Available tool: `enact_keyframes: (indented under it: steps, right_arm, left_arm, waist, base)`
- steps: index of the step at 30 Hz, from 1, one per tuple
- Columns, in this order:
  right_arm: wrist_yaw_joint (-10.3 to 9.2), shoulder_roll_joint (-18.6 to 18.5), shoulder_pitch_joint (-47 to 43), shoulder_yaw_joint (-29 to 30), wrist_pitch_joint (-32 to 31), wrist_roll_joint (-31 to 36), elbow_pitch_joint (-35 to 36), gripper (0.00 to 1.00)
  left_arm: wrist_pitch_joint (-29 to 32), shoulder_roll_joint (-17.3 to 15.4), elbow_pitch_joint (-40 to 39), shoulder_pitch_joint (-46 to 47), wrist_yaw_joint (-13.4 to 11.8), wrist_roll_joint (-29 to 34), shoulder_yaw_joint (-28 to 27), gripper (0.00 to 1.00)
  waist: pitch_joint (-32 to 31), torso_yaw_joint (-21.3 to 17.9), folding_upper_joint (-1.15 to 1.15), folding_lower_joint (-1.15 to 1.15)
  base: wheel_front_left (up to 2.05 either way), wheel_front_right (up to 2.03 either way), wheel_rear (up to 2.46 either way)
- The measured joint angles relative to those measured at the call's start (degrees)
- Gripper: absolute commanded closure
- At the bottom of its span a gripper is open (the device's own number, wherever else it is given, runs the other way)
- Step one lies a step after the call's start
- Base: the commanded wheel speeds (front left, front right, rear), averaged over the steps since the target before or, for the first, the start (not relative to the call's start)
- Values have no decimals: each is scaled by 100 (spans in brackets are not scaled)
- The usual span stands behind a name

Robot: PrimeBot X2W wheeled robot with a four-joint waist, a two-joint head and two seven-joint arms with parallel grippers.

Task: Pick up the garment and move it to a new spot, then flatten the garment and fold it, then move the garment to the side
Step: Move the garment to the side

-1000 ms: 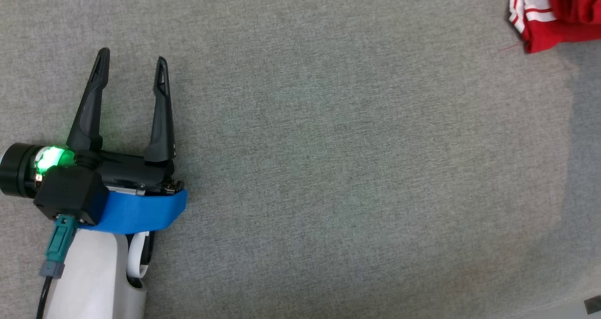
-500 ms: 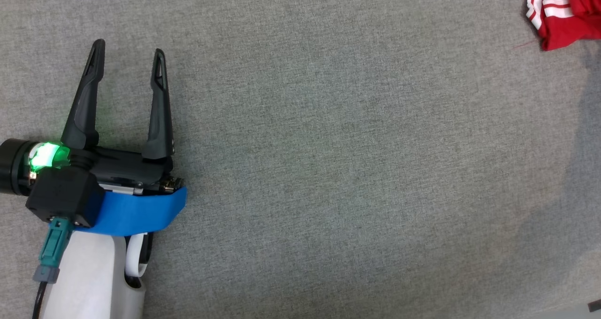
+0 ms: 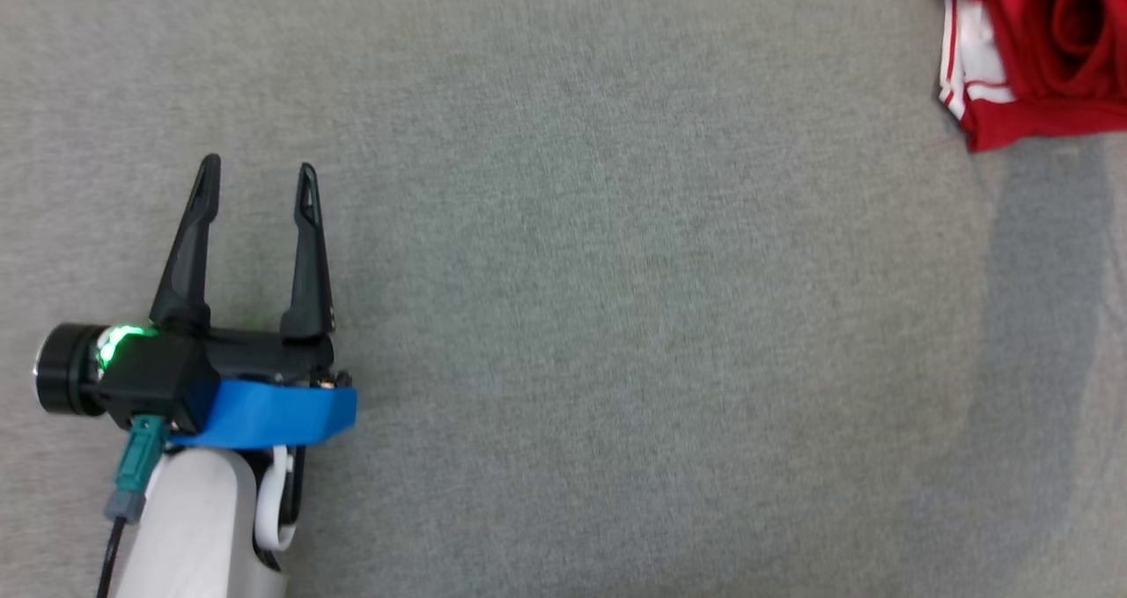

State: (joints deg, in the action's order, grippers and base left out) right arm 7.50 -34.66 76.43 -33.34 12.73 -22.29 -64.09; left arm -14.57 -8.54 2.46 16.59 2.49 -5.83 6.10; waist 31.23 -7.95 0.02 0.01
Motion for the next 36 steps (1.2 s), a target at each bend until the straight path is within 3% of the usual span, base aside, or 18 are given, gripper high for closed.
enact_keyframes:
  steps: [9, 17, 25, 36]
  right_arm:
    - [-1, 560, -1016, 307, 218, -506, 805, 0]
    - [0, 1112, -2644, 708, 224, -326, 2065, 0]
    - [-1, 1593, -4196, 1505, 230, -24, 2898, 0]
    - [-1, 1795, -5965, 2285, 230, 339, 3950, 0]
  left_arm:
    - [-35, 115, 291, -405, -57, -147, -75, 0]
    - [-42, 202, 467, -819, -44, -268, -141, 0]
    - [-41, 248, 708, -1254, -37, -320, -226, 0]
    - [-42, 293, 905, -1545, 2, -364, -328, 0]
  waist:
    - [-942, 187, -1, -1]
    - [-1811, 334, -2, -3]
    - [-2444, 417, -3, -2]
    - [-2882, 497, -4, -2]
  base:
    - [0, 0, 0]
    - [0, 0, 0]
    - [0, 0, 0]
    - [0, 0, 0]
